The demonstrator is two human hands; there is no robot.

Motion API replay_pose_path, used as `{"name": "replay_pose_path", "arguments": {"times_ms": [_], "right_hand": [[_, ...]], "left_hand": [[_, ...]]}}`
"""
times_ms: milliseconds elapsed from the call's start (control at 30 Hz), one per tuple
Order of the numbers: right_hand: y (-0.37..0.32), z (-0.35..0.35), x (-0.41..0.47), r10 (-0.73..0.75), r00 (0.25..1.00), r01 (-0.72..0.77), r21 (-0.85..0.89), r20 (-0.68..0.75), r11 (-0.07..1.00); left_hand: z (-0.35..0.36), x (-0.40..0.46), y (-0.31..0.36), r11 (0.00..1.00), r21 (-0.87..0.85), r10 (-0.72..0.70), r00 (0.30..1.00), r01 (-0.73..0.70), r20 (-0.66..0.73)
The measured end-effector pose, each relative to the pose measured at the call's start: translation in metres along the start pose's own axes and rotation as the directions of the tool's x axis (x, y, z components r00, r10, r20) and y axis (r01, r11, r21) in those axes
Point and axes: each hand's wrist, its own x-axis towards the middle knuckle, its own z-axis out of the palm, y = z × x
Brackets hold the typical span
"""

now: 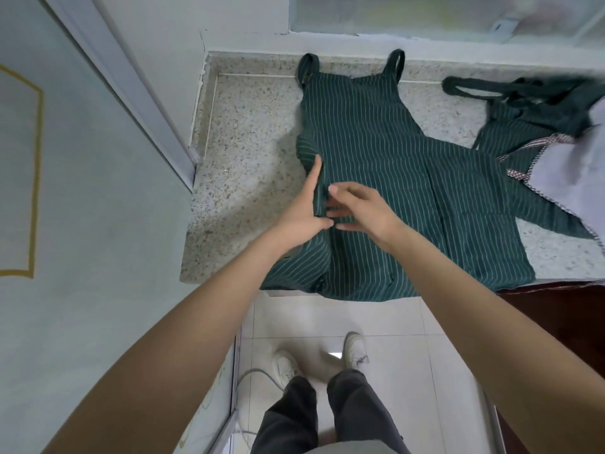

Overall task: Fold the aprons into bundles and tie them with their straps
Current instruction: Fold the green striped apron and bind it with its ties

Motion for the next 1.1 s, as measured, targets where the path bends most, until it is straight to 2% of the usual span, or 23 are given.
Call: {"name": "replay_pose_path", "arguments": {"times_ms": [100,233,367,467,567,667,733,800,933,1033,1100], "right_hand": [[-0.009,-0.017,0.0,-0.057,0.992,0.061,0.031,-0.116,0.998],[-0.002,-0.058,-0.002,-0.046,0.976,0.053,0.029,-0.213,0.998],[0.009,-0.107,-0.003,0.027,0.959,0.019,0.159,-0.282,0.987],[0.017,-0.144,-0.001,0.068,0.926,-0.002,0.176,-0.371,0.984],[0.028,-0.18,0.005,0.09,0.887,-0.022,0.154,-0.452,0.988],[0.036,-0.218,0.002,0.134,0.885,-0.045,0.205,-0.446,0.978],[0.046,-0.24,0.001,0.168,0.891,-0.068,0.242,-0.421,0.968],[0.059,-0.257,0.0,0.218,0.9,-0.128,0.249,-0.377,0.96],[0.086,-0.278,0.001,0.341,0.878,-0.337,0.074,-0.336,0.939],[0.102,-0.286,-0.001,0.473,0.817,-0.501,-0.002,-0.329,0.865],[0.114,-0.29,0.004,0.496,0.785,-0.531,0.008,-0.372,0.847]], "left_hand": [[0.024,0.011,0.018,0.998,0.041,-0.05,0.995,0.046,0.09],[0.047,0.024,0.037,0.999,-0.041,-0.024,0.984,0.032,0.175],[0.077,0.041,0.058,0.998,0.0,0.056,0.995,-0.056,0.079],[0.103,0.056,0.07,0.985,0.152,0.097,0.993,-0.086,-0.069],[0.122,0.07,0.077,0.955,0.295,0.059,0.982,-0.003,-0.18],[0.137,0.085,0.076,0.899,0.417,-0.085,0.988,0.13,-0.125],[0.149,0.092,0.074,0.852,0.506,-0.127,0.991,0.135,-0.05],[0.165,0.1,0.068,0.8,0.589,-0.166,0.986,0.115,0.033],[0.19,0.115,0.049,0.663,0.741,-0.243,0.967,0.105,0.08],[0.199,0.12,0.038,0.64,0.76,-0.275,0.958,0.115,0.087],[0.201,0.125,0.036,0.633,0.764,-0.298,0.951,0.128,0.088]]}}
